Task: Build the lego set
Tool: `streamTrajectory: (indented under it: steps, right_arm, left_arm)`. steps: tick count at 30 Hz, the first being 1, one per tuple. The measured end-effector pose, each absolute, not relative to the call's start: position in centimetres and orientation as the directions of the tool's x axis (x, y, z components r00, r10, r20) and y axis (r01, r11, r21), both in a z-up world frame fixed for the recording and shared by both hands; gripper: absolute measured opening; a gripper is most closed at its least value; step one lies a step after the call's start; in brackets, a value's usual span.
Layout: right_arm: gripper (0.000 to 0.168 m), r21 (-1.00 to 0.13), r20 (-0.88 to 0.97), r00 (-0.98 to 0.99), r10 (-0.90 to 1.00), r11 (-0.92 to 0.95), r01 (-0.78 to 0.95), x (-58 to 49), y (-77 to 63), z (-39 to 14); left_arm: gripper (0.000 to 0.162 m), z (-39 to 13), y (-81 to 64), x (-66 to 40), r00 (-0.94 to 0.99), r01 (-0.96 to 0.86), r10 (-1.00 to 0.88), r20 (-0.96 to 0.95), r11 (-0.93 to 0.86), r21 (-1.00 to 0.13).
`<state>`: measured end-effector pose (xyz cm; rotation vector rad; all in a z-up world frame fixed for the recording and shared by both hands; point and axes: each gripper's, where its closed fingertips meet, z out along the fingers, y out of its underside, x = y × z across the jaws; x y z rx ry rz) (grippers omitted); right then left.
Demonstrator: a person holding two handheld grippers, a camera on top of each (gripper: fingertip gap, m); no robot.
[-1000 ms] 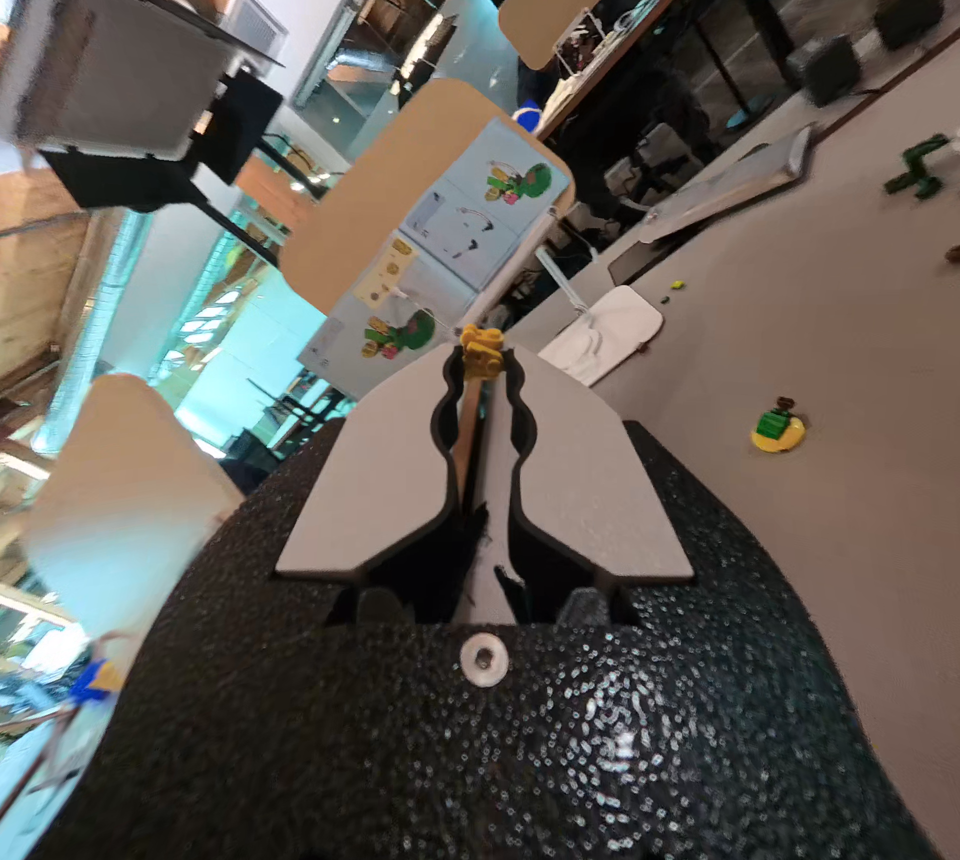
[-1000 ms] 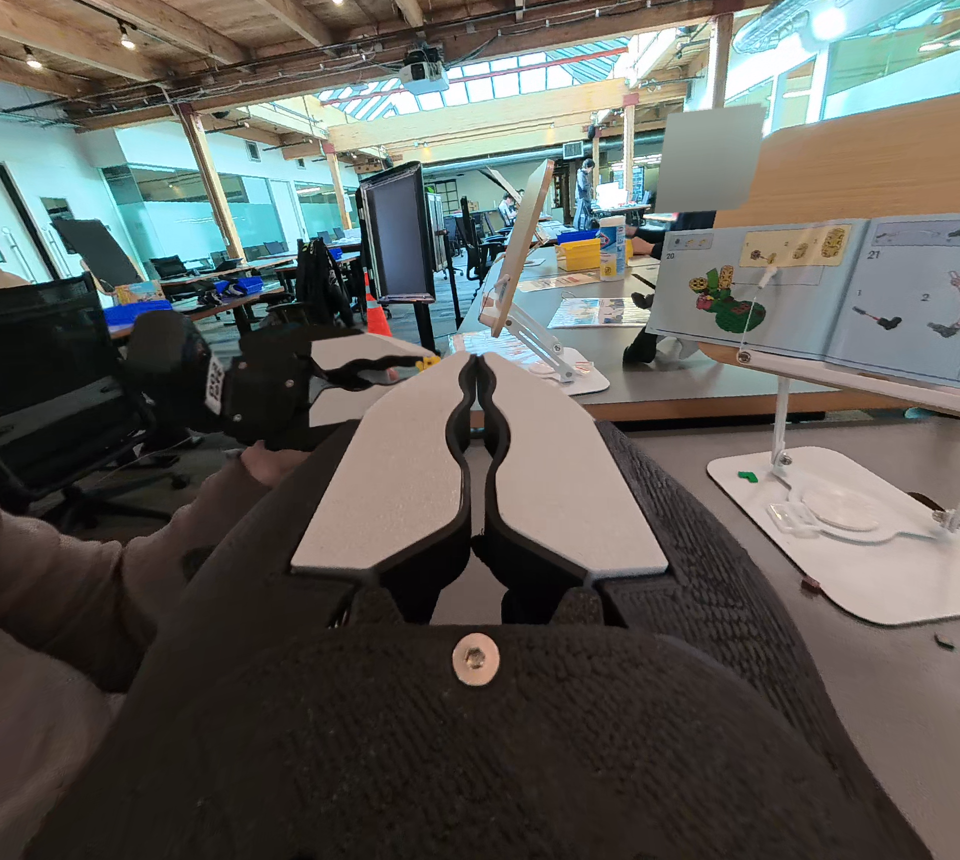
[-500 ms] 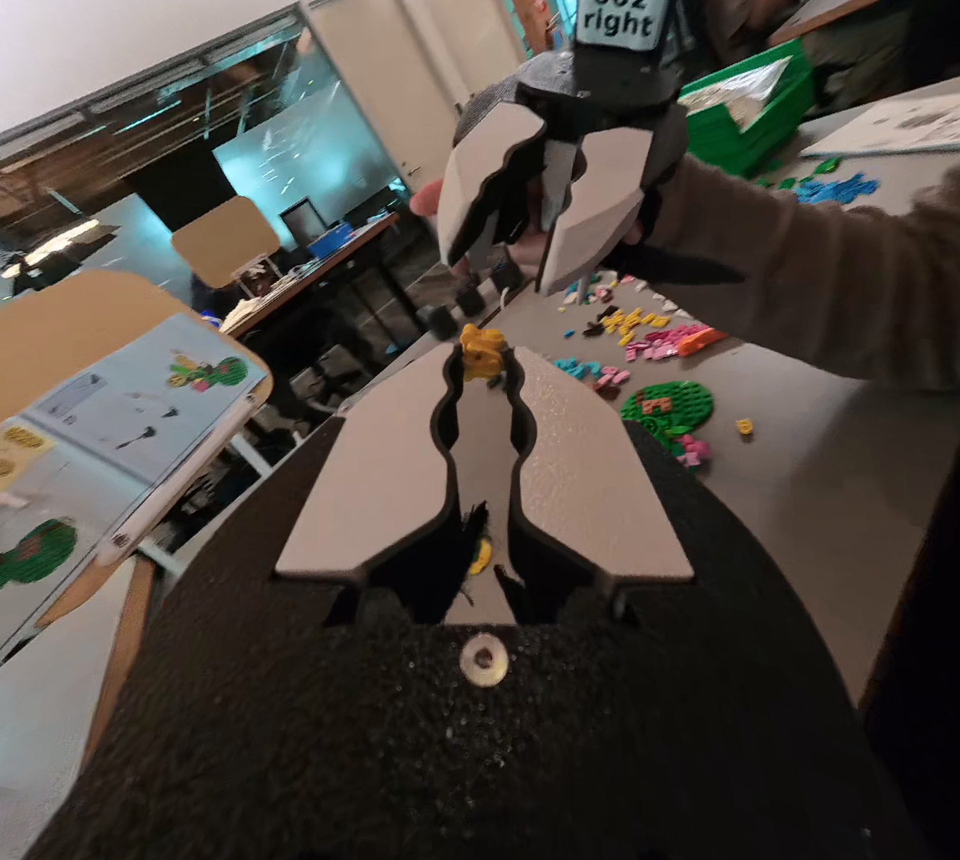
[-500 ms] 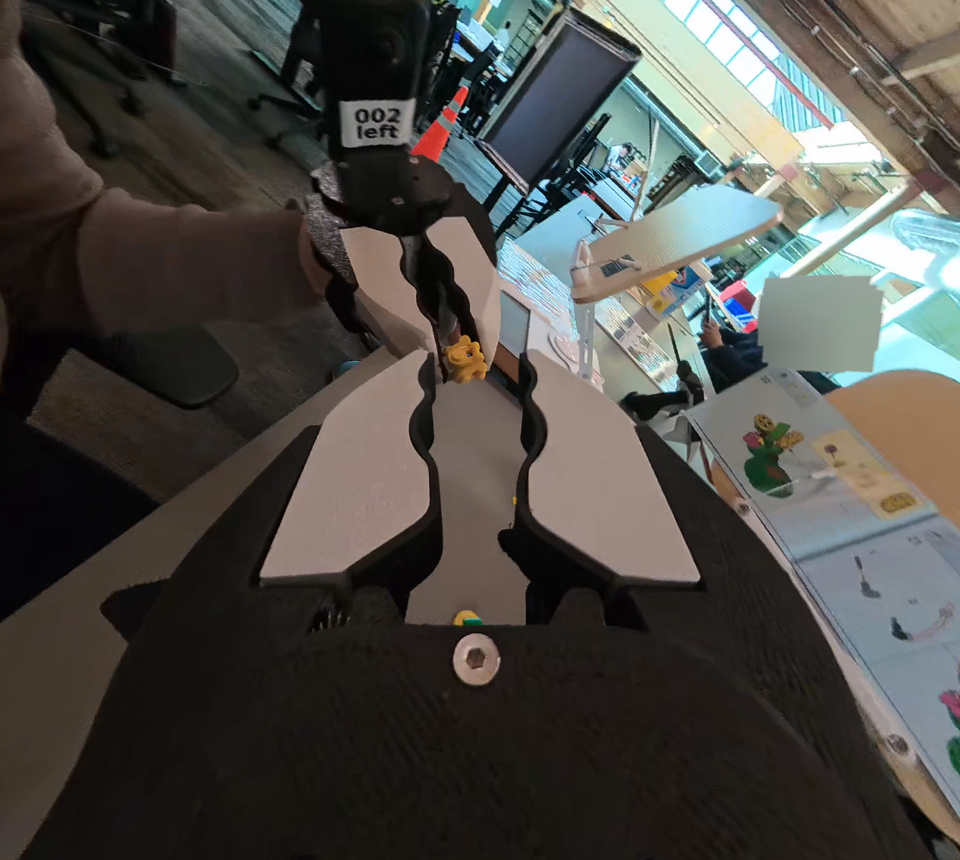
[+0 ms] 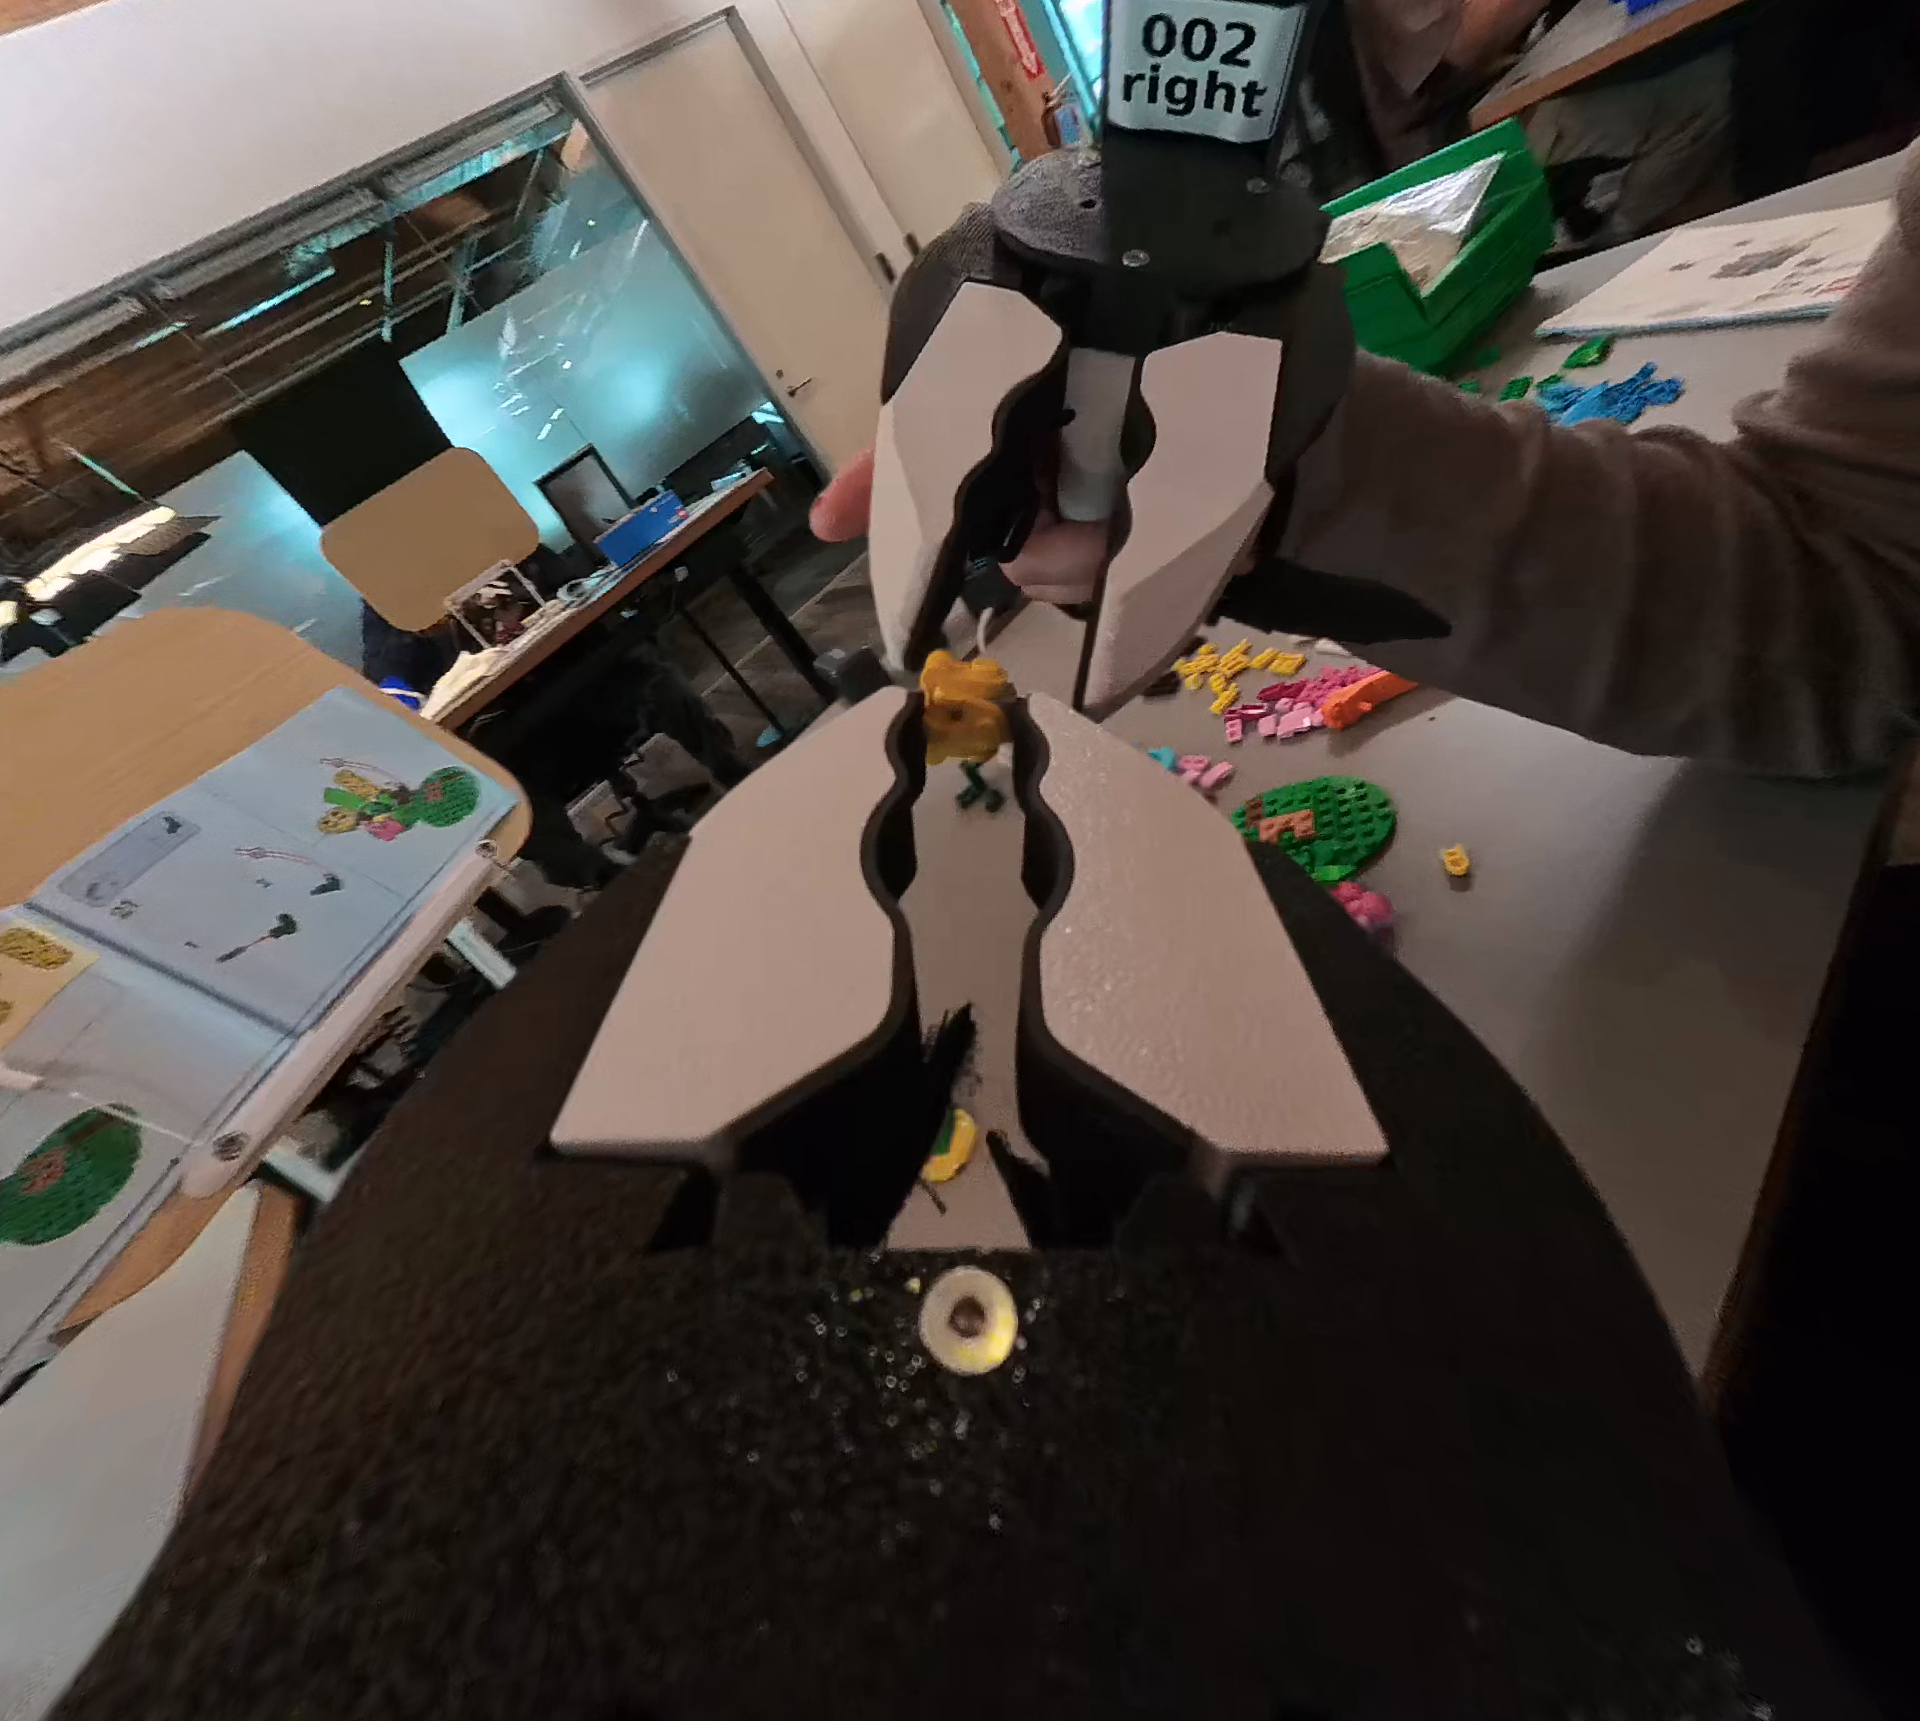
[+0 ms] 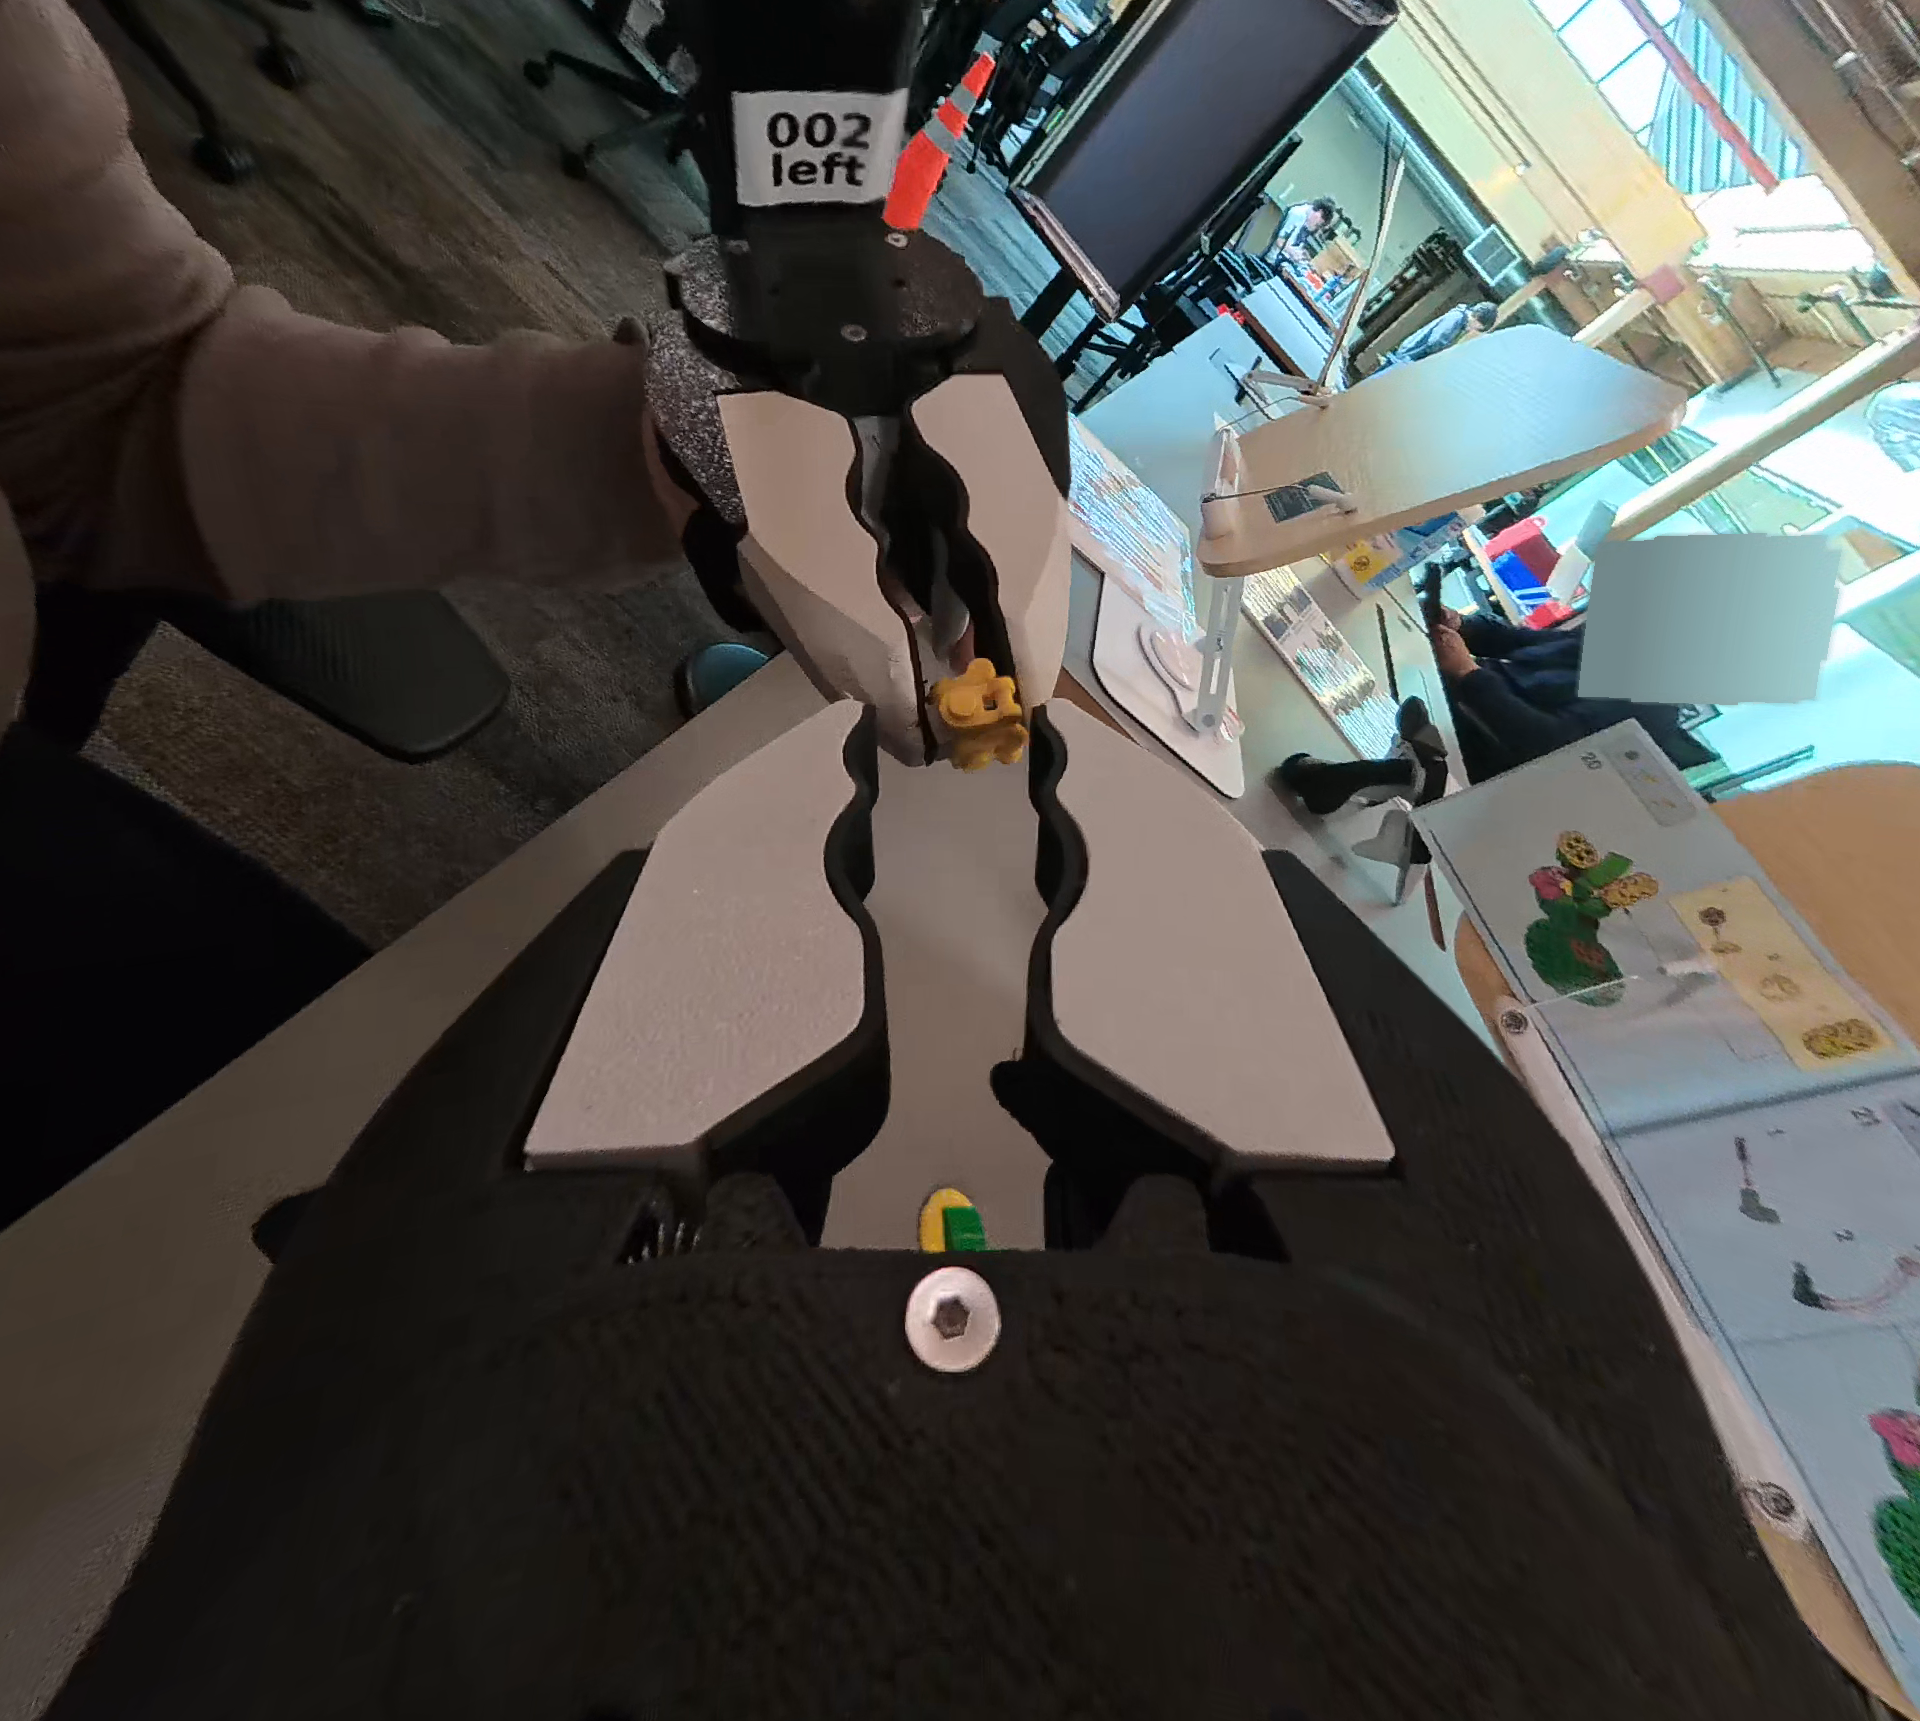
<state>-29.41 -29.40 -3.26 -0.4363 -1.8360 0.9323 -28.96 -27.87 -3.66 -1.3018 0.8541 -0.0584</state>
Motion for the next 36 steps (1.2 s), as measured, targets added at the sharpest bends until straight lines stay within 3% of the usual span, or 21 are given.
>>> streamTrajectory:
  steps: [7, 13, 20, 25, 29, 32, 36]
  right_arm:
    - [0.028, -0.726, 0.647, -0.428, 0.631, 0.682, -0.092, -29.6, -29.2, -3.7]
    - [0.012, -0.700, 0.692, -0.378, 0.614, 0.698, -0.149, -29.8, -29.5, -2.8]
    - [0.013, -0.732, 0.659, -0.411, 0.630, 0.663, -0.159, -29.6, -29.6, -2.9]
    - [0.016, -0.876, 0.456, -0.453, 0.766, 0.476, -0.077, -29.5, -28.6, -2.2]
    - [0.013, -0.984, 0.151, -0.417, 0.896, 0.178, 0.027, -30.6, -26.9, -0.5]
    - [0.012, -0.981, 0.133, -0.349, 0.927, 0.173, 0.087, -31.5, -26.3, -1.0]
    - [0.008, -0.976, 0.141, -0.275, 0.951, 0.180, 0.122, -32.3, -26.3, -1.2]
  left_arm:
    - [0.016, -2.7, -28.9, -28.5, 0.694, -0.237, -0.605, -0.390, 0.320, -0.917]
    - [0.016, -2.4, -29.0, -28.6, 0.689, -0.139, -0.659, -0.301, 0.288, -0.947]
    - [0.016, -2.7, -29.1, -28.7, 0.679, -0.150, -0.668, -0.304, 0.279, -0.948]
    - [0.016, -2.3, -27.9, -30.5, 0.744, -0.432, -0.375, -0.552, 0.359, -0.827]
    - [0.016, -2.5, -26.2, -32.4, 0.646, -0.737, -0.059, -0.761, 0.210, -0.642]
    - [0.015, -2.2, -25.6, -33.3, 0.512, -0.859, 0.113, -0.852, 0.078, -0.506]
    - [0.015, -2.2, -25.2, -33.1, 0.495, -0.869, 0.143, -0.857, 0.050, -0.493]
